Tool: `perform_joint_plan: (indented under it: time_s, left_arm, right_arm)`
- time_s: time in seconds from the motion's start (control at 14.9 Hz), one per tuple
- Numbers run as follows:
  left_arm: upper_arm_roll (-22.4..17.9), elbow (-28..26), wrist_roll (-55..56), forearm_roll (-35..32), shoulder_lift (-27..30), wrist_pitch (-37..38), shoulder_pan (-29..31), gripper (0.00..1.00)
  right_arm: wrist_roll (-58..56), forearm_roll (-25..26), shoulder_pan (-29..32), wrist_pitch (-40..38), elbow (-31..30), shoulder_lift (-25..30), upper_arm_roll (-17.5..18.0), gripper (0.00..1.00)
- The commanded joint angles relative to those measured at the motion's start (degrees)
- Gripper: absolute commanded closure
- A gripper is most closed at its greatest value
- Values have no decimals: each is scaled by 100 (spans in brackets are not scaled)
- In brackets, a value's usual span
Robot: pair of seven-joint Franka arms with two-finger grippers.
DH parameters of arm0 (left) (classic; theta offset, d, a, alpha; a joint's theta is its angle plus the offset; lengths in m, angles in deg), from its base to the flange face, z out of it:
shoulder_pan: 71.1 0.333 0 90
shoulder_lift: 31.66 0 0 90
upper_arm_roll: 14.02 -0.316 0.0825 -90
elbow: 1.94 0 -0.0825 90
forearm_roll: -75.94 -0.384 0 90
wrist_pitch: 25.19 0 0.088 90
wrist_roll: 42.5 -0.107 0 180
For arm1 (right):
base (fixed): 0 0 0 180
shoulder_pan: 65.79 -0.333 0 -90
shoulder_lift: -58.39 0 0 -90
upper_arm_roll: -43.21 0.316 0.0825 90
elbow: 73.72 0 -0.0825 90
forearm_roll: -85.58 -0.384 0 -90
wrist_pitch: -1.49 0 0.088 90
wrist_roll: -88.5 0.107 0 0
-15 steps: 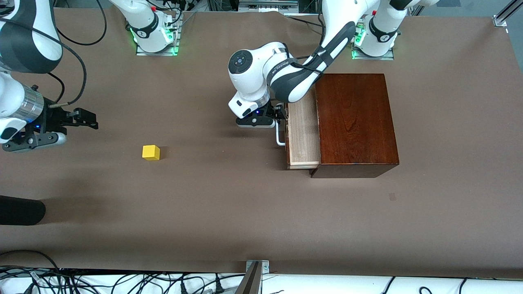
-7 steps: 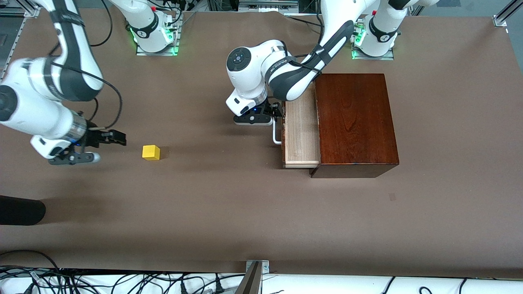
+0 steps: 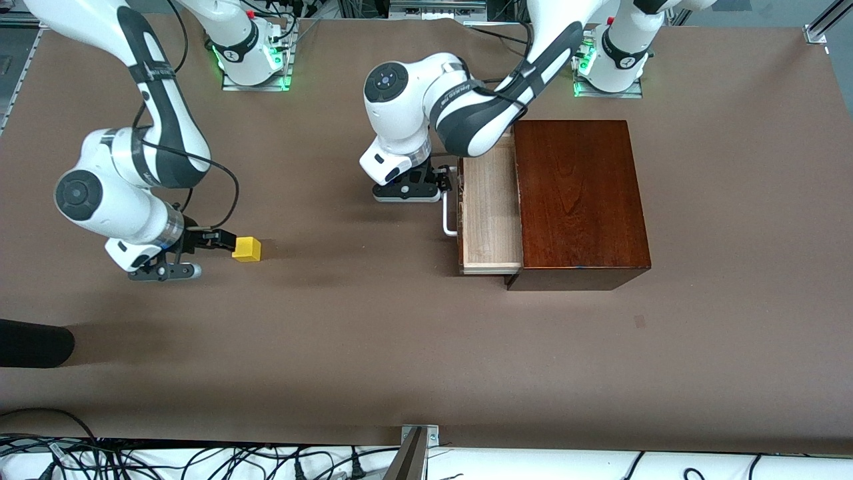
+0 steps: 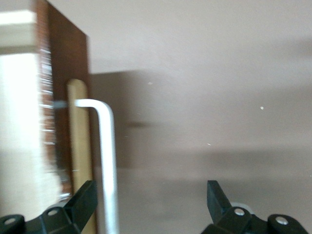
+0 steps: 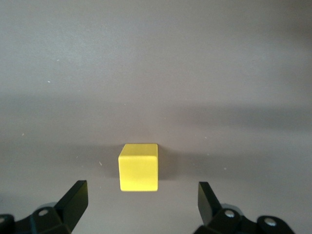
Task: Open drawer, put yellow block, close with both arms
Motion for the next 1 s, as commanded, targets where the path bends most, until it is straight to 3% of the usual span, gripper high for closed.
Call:
perform_joint_plan:
  time_s: [0.0,0.4,0.8,0.94]
  left_arm:
    - [-32,368,-71,541,405,833,272,0]
    - [3,484,-1623,1088,1363,1977,1617,0]
    - [-6,475,-3767,1097,1750,2488,2996,0]
    - [-259,344,-4454,1167,2039,2453,3095,0]
  right_arm:
    - [166,-110,-18,327,-36,-207,67,0]
    - [491,-110,-18,845,-211,-542,216,0]
    - [482,-102,-18,1286,-633,-551,216,0]
    - [482,-102,-9,1286,-677,-551,216,2]
